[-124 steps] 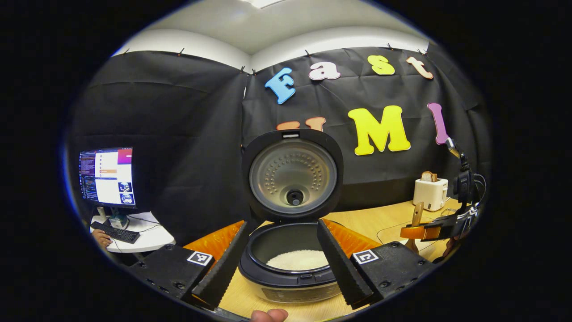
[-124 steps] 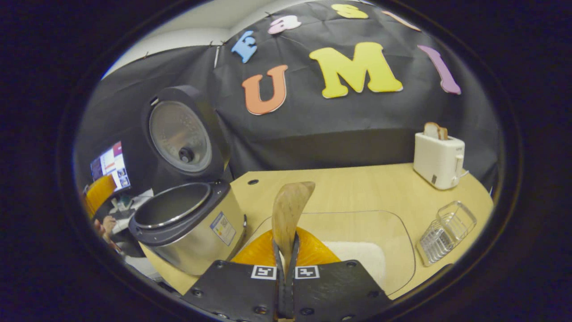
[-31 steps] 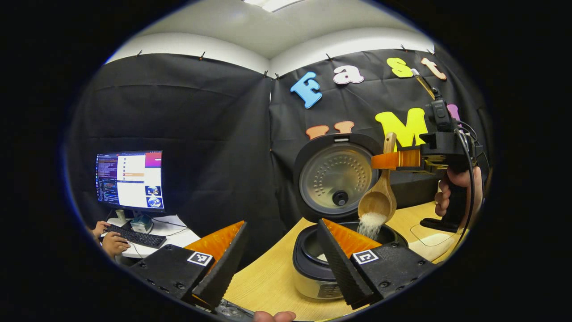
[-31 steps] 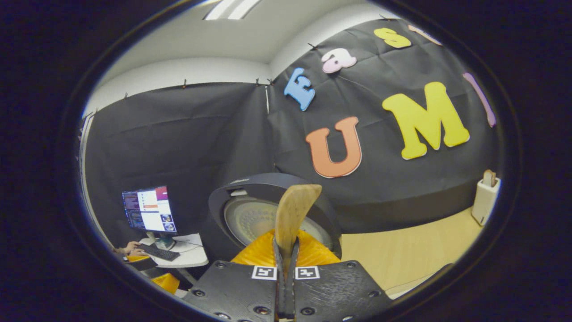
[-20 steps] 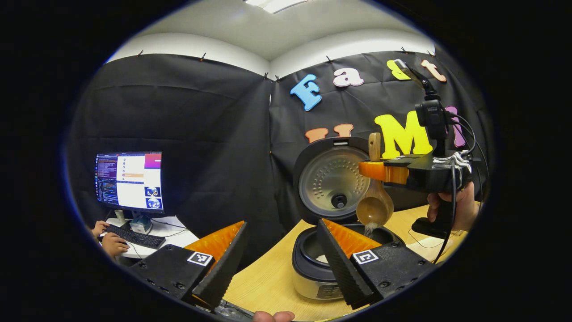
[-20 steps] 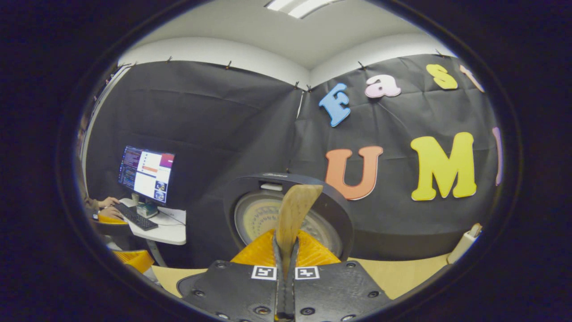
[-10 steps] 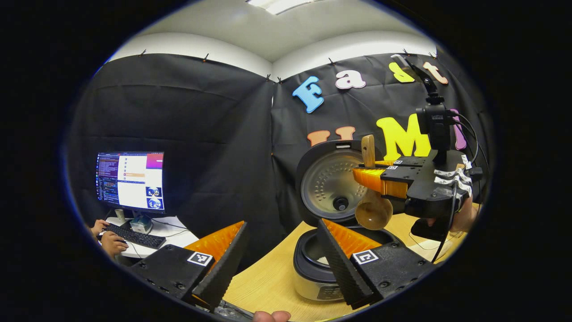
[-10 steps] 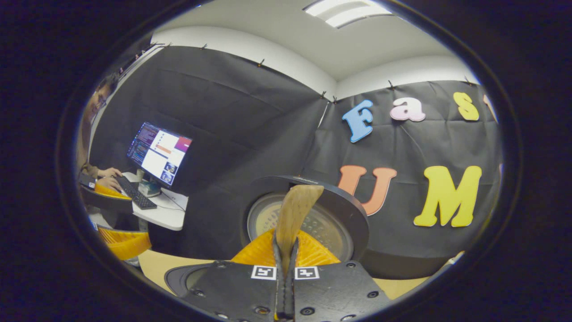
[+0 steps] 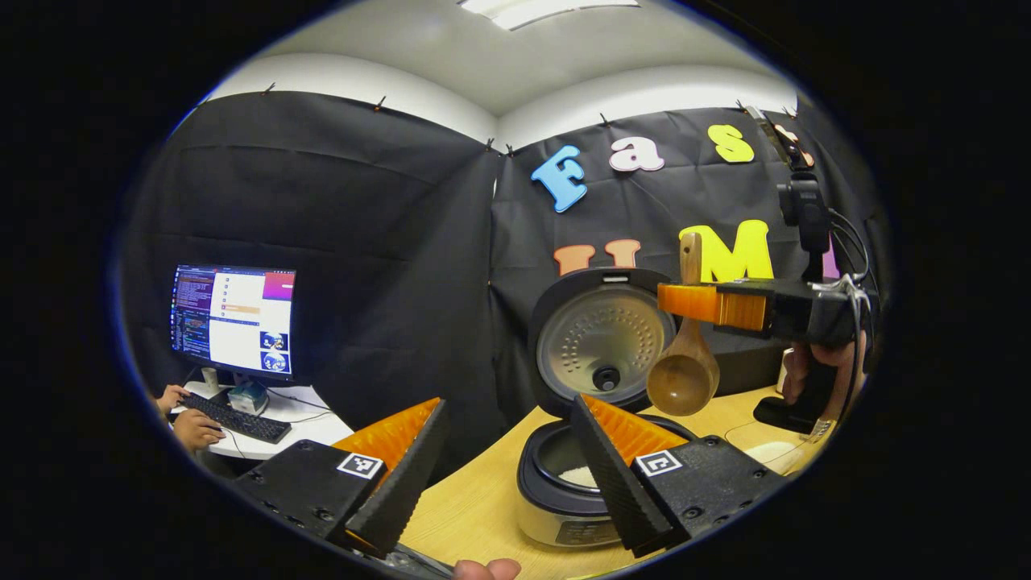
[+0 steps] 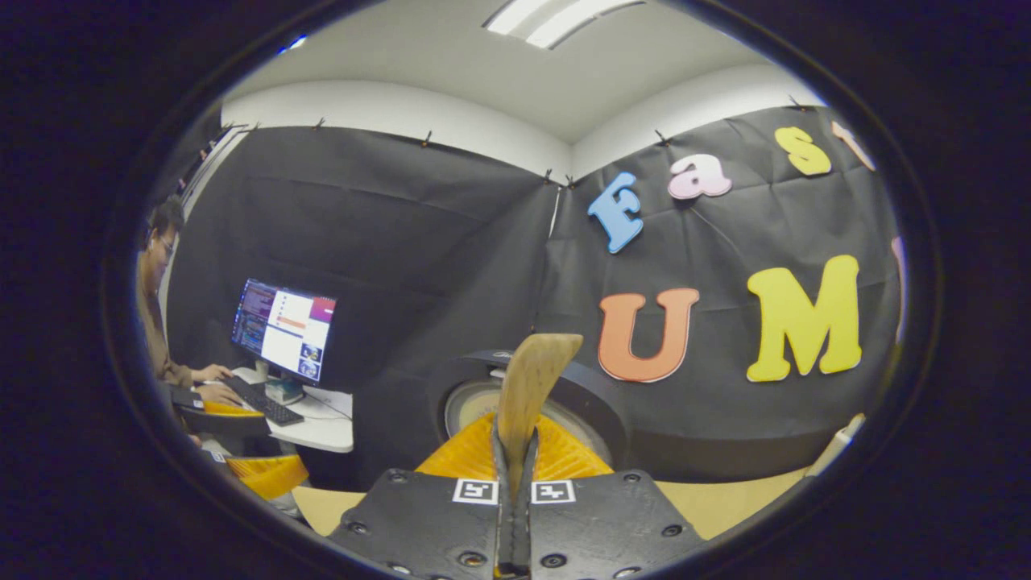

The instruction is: Close the left gripper, press the button to open the rice cooker; take a wooden spoon from the chopstick holder with the right hand, scoop a spoonful of rice and pour it into the rice cooker, then put the wooden spoon back into the chopstick holder.

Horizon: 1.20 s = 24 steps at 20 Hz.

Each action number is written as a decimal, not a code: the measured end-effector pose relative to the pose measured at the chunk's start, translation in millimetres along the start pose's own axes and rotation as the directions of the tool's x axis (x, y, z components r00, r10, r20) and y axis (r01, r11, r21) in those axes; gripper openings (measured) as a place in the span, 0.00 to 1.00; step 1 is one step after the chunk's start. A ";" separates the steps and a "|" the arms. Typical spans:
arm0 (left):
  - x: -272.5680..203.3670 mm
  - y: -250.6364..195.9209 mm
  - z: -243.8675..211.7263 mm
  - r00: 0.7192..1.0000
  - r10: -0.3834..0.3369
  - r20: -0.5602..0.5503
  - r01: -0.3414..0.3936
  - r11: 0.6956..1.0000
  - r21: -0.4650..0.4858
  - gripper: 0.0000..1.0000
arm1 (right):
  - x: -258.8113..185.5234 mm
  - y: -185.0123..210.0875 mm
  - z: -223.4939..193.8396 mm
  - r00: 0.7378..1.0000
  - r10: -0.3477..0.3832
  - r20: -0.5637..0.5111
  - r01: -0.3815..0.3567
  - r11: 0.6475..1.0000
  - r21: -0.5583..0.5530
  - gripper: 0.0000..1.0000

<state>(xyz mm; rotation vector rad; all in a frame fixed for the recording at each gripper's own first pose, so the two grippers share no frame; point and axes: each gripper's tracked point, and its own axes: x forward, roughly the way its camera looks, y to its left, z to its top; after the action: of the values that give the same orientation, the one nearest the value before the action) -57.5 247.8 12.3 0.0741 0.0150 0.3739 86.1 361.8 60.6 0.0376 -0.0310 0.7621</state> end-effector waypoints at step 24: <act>-4.9 -88.5 3.8 0.979 -0.203 -0.007 0.203 0.979 0.018 0.98 | -276.8 -330.1 -33.0 0.746 -0.661 -0.079 0.665 0.739 0.109 0.00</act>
<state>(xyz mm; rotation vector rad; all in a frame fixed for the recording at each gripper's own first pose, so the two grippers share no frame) -29.7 163.6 9.4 0.0888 0.0306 0.1694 114.4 -66.2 8.6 0.1530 0.0659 0.0358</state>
